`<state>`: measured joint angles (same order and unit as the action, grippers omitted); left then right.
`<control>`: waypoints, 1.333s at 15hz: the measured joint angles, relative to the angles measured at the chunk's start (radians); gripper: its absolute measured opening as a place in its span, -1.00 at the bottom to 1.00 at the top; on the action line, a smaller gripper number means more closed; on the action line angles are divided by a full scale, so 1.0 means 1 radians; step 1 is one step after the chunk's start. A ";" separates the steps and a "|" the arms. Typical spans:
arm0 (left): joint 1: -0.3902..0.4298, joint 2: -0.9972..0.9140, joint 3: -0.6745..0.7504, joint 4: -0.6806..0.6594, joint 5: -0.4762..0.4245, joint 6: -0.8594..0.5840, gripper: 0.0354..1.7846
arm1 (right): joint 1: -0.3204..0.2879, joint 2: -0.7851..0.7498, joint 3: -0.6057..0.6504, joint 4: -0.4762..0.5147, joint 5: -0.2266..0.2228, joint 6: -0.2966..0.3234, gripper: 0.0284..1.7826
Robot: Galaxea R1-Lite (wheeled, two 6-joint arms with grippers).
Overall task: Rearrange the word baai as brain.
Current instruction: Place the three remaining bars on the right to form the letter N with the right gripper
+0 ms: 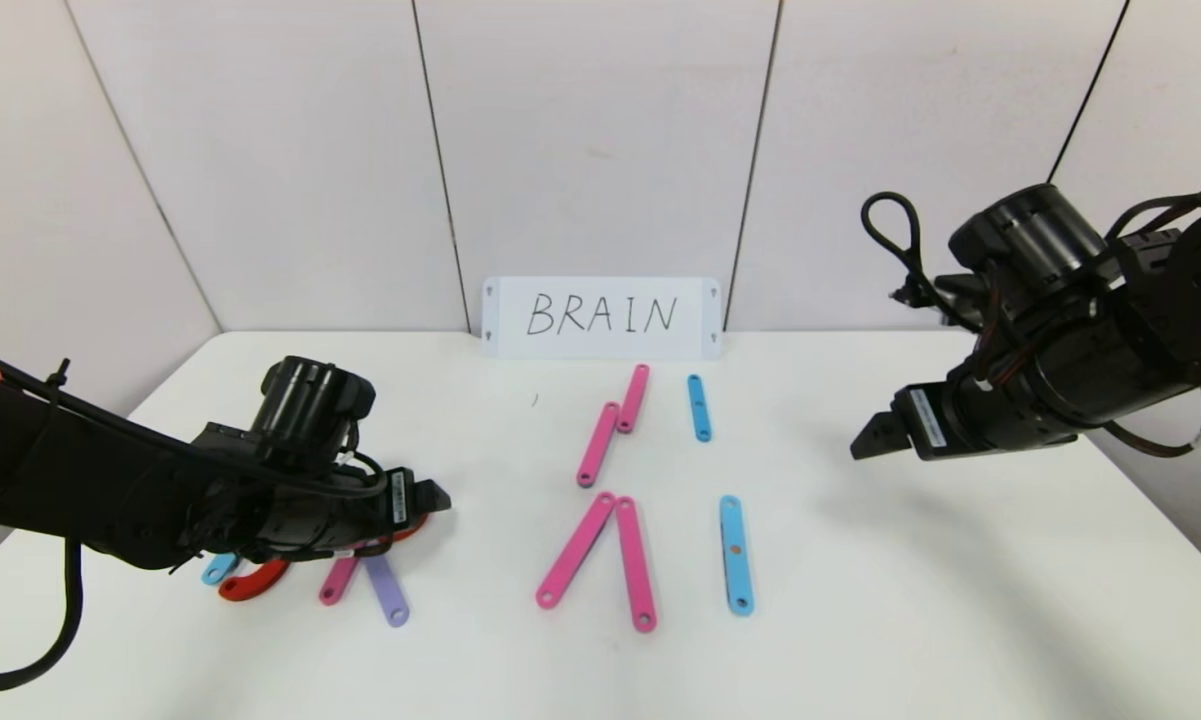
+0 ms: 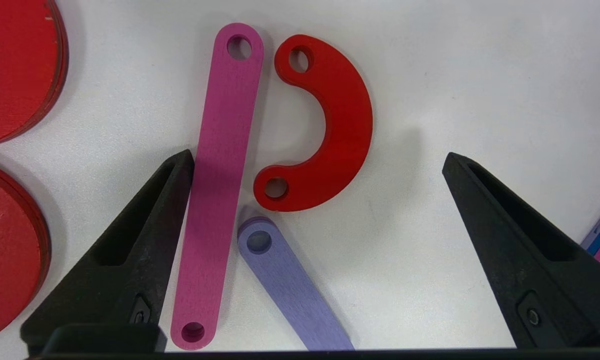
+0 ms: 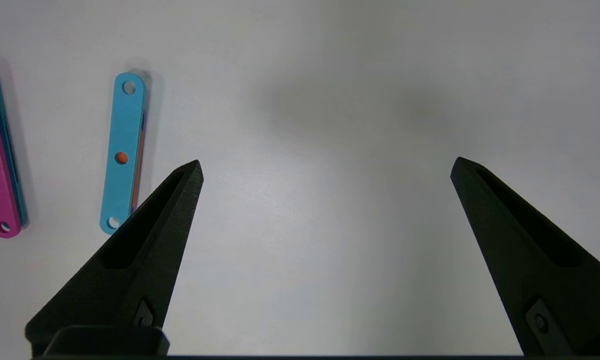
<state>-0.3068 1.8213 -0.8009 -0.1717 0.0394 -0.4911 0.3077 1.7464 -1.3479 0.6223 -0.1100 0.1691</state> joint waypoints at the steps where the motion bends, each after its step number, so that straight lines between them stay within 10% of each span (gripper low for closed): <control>1: 0.001 0.000 0.000 -0.001 0.001 0.001 0.94 | 0.000 0.000 0.000 0.000 0.000 0.000 0.95; 14: 0.049 -0.270 -0.070 -0.014 0.016 0.298 0.94 | -0.015 -0.004 0.013 -0.108 -0.001 -0.006 0.95; 20: 0.004 -0.441 -0.083 0.086 -0.015 0.350 0.94 | 0.041 0.158 -0.207 -0.290 -0.009 -0.122 0.95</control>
<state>-0.3026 1.3798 -0.8836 -0.0860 0.0240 -0.1413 0.3487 1.9045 -1.5547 0.3319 -0.1191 0.0474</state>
